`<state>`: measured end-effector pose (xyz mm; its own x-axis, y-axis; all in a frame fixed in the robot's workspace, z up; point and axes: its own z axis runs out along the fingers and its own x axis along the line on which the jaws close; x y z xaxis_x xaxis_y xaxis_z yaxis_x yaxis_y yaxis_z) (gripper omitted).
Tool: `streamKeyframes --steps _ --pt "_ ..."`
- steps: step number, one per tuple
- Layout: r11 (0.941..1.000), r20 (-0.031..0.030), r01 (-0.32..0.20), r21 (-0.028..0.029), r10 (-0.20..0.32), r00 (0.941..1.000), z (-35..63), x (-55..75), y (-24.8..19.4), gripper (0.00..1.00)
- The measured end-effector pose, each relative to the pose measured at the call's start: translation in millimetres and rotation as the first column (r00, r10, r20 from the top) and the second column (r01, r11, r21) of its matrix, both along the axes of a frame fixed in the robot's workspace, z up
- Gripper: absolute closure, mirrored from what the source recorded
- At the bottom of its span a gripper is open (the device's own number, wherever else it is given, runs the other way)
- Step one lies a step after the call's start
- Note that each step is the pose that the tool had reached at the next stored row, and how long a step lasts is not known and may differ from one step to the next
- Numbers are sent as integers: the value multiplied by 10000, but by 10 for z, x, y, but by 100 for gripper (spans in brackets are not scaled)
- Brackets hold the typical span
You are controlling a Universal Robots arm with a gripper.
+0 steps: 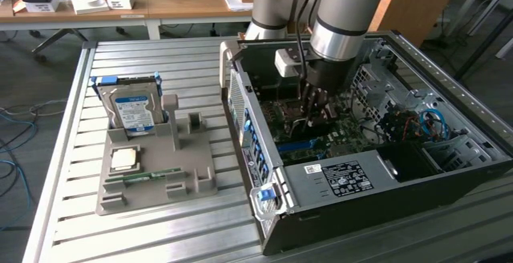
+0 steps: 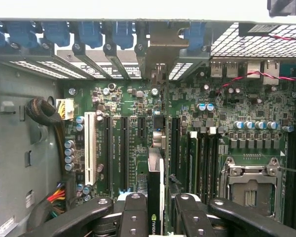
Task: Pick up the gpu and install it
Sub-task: 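Insert the gpu into the slot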
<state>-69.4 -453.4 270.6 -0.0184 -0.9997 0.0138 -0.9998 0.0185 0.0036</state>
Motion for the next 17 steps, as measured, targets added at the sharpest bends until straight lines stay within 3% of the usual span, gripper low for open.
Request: streamKeyframes --steps 17 --pt "10000 0 0 0 0 10000 -18 -2 1 74"
